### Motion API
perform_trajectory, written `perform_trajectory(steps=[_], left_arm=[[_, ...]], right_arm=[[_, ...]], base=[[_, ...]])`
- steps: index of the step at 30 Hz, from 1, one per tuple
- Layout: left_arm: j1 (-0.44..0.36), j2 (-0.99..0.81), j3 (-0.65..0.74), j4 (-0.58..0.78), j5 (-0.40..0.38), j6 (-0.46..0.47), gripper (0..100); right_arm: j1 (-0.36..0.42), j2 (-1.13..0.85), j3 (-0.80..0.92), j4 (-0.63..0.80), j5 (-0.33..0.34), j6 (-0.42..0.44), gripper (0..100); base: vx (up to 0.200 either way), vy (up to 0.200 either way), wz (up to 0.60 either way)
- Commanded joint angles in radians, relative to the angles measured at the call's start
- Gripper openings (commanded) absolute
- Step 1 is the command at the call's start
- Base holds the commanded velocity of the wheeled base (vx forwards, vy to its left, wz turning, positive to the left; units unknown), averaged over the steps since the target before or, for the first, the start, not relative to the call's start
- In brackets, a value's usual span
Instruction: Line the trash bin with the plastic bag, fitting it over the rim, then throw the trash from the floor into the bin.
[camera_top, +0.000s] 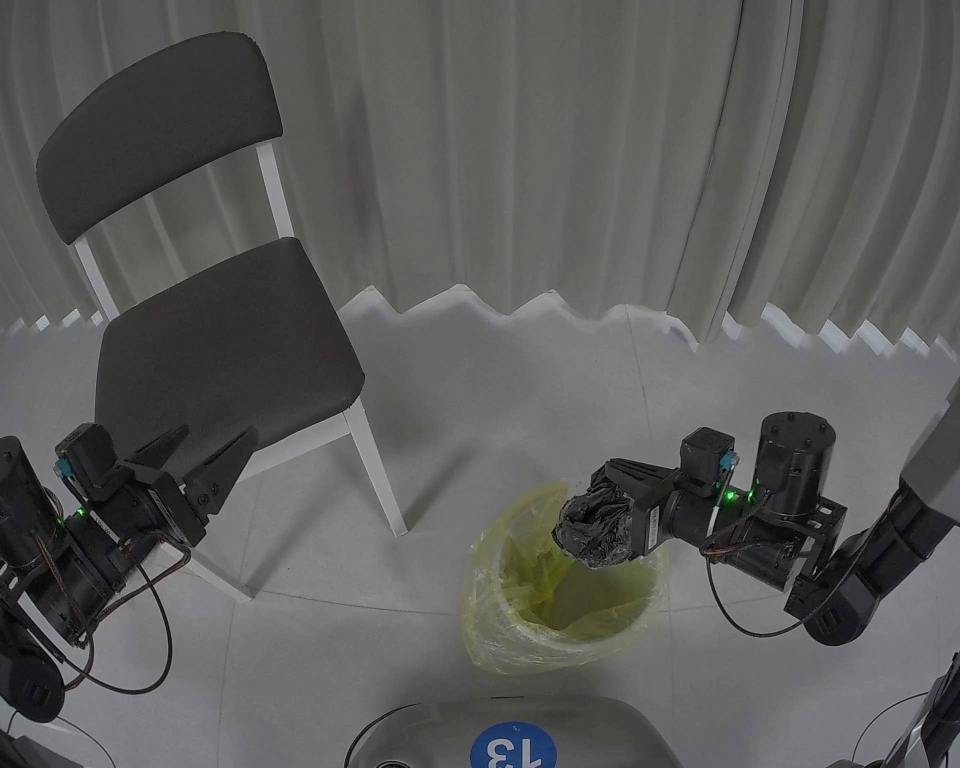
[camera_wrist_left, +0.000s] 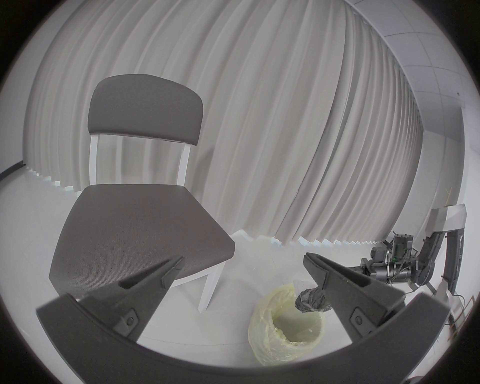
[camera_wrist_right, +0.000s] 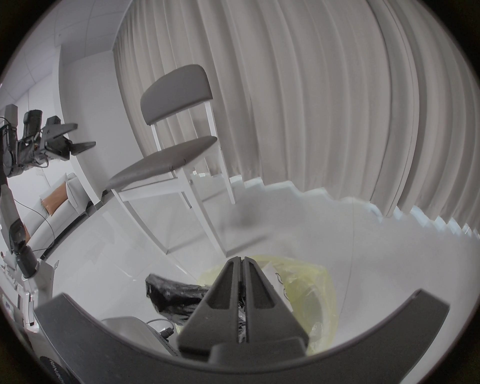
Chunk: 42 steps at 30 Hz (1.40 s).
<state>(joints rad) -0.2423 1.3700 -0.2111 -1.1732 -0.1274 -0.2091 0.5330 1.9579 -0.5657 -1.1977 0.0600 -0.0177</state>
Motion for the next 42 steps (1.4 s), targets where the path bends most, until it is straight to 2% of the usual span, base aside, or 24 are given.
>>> perform_trajectory(steps=[1,16,29,35,42], left_arm=[[0.000,-0.006,0.001,0.001,0.000,0.002,100],[-0.002,-0.003,0.004,0.001,0.000,0.002,100],[-0.002,-0.003,0.006,0.001,0.000,0.002,100],[-0.002,0.000,0.006,0.001,0.000,0.002,100],[-0.002,0.000,0.006,0.001,0.000,0.002,100]], right_arm=[[0.001,0.078,-0.013,-0.005,0.001,0.001,0],[-0.010,0.306,-0.103,-0.007,0.006,0.012,0],[-0.050,0.553,-0.243,0.007,0.007,0.016,0],[-0.062,0.564,-0.276,0.041,0.014,0.033,0],[-0.067,0.593,-0.292,0.012,0.006,0.035,0]], base=[[0.000,0.000,0.00],[0.000,0.000,0.00],[0.000,0.000,0.00],[0.000,0.000,0.00],[0.000,0.000,0.00]])
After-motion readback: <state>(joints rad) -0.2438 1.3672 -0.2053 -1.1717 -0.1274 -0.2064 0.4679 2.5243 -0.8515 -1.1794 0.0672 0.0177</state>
